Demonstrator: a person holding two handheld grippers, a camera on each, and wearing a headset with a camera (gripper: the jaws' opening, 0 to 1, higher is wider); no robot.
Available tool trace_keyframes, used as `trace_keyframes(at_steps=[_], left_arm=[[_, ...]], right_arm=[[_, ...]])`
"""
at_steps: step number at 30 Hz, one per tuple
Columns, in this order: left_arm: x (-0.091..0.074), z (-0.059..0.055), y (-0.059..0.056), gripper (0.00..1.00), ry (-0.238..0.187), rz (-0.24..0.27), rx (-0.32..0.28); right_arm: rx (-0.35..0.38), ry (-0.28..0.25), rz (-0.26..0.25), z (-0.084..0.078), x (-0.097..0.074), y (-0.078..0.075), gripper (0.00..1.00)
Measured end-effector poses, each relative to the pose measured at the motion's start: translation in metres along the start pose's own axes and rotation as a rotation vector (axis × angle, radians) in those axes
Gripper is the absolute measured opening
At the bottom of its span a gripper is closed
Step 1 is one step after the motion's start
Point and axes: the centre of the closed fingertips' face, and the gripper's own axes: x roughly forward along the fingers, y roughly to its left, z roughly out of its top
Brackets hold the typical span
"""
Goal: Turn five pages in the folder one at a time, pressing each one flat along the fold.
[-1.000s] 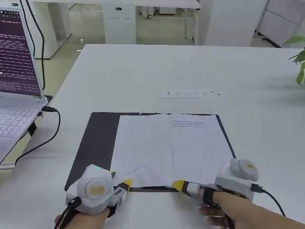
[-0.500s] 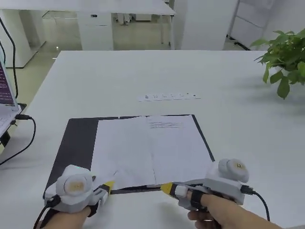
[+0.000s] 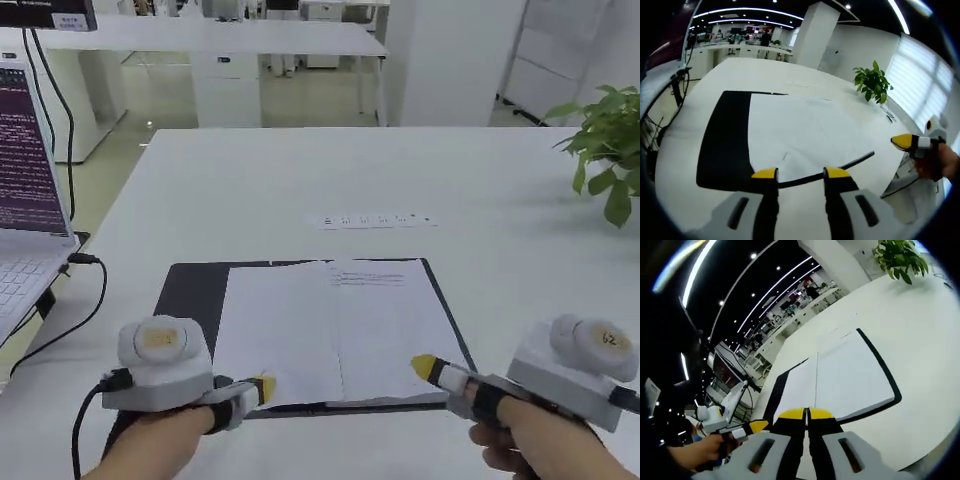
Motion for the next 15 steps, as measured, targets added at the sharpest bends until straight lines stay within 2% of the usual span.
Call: trace_keyframes(at_steps=[1, 4, 6, 9, 11, 14, 15], left_arm=[[-0.007, 0.001, -0.003, 0.36, -0.014, -0.002, -0.007], [-0.023, 0.004, -0.009, 0.43, -0.045, -0.002, 0.002], [-0.032, 0.008, -0.013, 0.48, -0.068, -0.004, 0.009], [-0.044, 0.015, -0.019, 0.52, -0.109, -0.001, 0.048], [-0.054, 0.022, -0.019, 0.57, -0.147, 0.018, 0.098], [-0.065, 0.028, -0.016, 0.65, -0.178, 0.057, 0.153], [-0.070, 0.029, -0.013, 0.69, -0.189, 0.081, 0.187]], right_arm=[[-0.001, -0.011, -0.007, 0.003, -0.002, -0.001, 0.02], [-0.034, -0.094, -0.042, 0.022, -0.018, -0.006, 0.12], [-0.089, -0.107, -0.068, 0.028, -0.025, -0.011, 0.19], [-0.185, -0.111, -0.084, 0.033, -0.033, -0.012, 0.29], [-0.250, -0.110, -0.086, 0.036, -0.038, -0.012, 0.35], [-0.303, -0.094, -0.073, 0.035, -0.042, -0.009, 0.42], [-0.331, -0.089, -0.066, 0.034, -0.044, -0.009, 0.45]])
